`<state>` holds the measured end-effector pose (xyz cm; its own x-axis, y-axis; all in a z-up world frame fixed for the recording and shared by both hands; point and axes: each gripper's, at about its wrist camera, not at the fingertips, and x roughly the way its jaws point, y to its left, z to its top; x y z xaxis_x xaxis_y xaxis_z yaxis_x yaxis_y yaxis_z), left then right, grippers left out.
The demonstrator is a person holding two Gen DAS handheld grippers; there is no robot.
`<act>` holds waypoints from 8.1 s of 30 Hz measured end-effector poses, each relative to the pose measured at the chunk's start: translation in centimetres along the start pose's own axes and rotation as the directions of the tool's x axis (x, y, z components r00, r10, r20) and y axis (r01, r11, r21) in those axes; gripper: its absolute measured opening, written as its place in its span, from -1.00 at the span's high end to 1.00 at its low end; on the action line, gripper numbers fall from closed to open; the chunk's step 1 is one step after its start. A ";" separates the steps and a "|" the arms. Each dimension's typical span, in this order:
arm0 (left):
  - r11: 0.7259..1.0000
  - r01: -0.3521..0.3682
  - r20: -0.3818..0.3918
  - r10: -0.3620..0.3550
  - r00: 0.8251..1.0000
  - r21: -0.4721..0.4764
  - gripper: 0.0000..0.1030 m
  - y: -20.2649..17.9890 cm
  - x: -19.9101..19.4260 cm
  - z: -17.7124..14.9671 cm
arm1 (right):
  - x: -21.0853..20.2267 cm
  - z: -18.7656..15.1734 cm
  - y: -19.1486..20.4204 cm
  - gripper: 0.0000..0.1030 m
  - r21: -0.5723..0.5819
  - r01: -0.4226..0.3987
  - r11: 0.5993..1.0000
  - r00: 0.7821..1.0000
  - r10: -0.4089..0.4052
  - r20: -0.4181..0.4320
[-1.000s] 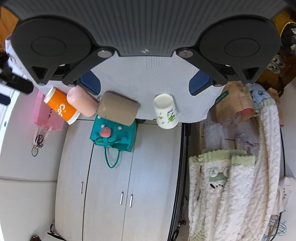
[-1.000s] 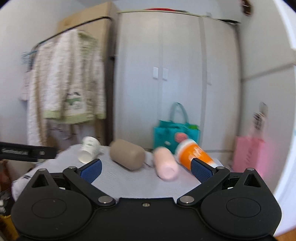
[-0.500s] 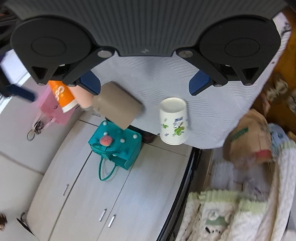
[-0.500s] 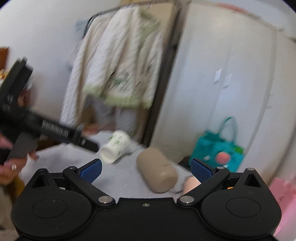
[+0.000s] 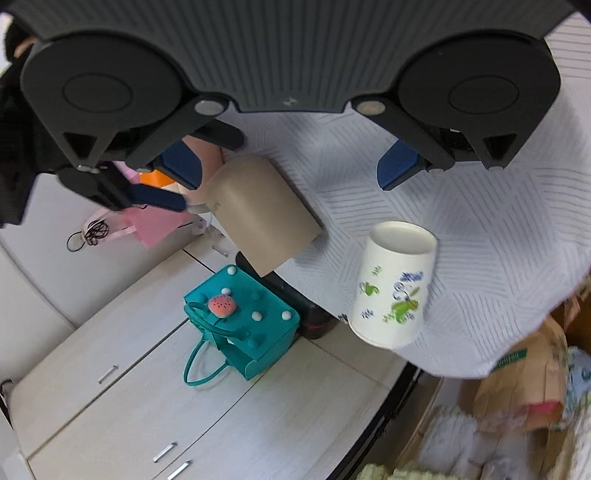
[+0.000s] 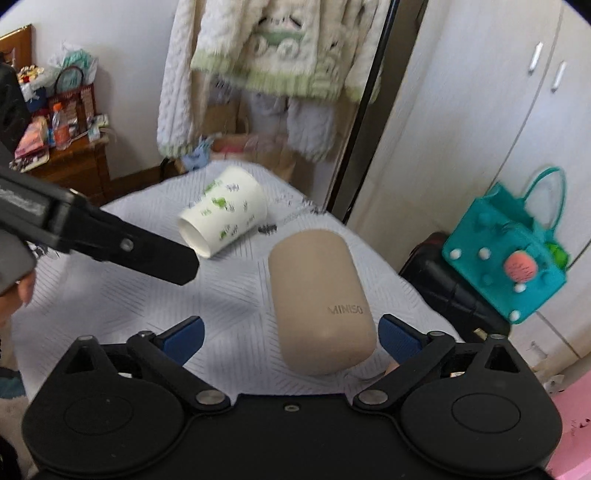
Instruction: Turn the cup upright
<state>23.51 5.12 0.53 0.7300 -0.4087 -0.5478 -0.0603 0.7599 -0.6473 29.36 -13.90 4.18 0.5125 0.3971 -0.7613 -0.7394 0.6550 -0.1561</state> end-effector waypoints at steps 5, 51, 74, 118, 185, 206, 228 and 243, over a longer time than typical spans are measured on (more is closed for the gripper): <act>0.999 0.024 -0.036 -0.025 0.999 -0.029 -0.98 -0.1 1.1 0.2 | 2.7 0.2 -1.1 -0.80 -0.065 -0.002 0.998 0.999 0.000 -0.033; 0.984 0.181 -0.222 -0.176 0.959 -0.001 -0.95 1.3 -5.7 -5.9 | -3.3 -7.0 4.8 -0.59 0.355 -0.050 0.934 0.970 0.130 -0.205; 0.978 0.174 -0.309 -0.202 0.930 -0.116 -0.95 -0.3 -0.9 -8.4 | -5.4 -7.4 4.3 -0.69 0.274 -0.185 0.944 0.969 0.222 -0.108; 0.911 0.084 0.035 -0.107 0.994 0.404 -0.43 -3.5 -0.5 -6.8 | -2.3 -7.0 4.6 -0.64 0.088 -0.082 0.993 0.970 0.059 0.234; 0.827 -0.186 0.228 0.071 0.971 0.530 -1.00 -3.6 -13.2 -11.5 | -13.0 -15.1 14.2 -0.95 0.397 0.277 0.875 0.889 -0.390 0.239; 0.811 -0.264 0.241 0.156 0.958 0.522 -1.00 -3.0 -14.5 -14.2 | -16.0 -17.5 15.8 -0.96 0.621 0.340 0.706 0.823 -0.543 0.166; 0.802 -0.328 0.313 0.186 0.931 0.499 -1.00 -3.2 -15.4 -15.7 | -16.2 -17.9 17.2 -0.96 0.652 0.433 0.623 0.743 -0.656 0.134; 0.832 -0.345 0.320 0.216 0.923 0.434 -1.00 -2.1 -15.4 -15.4 | -15.9 -18.2 17.6 -0.96 0.653 0.474 0.591 0.722 -0.685 0.095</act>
<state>1.86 2.05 2.12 0.8780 -0.0513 -0.4759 -0.0068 0.9928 -0.1197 0.25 -20.40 2.15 0.9184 -0.1007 -0.3827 0.0914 0.9949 -0.0425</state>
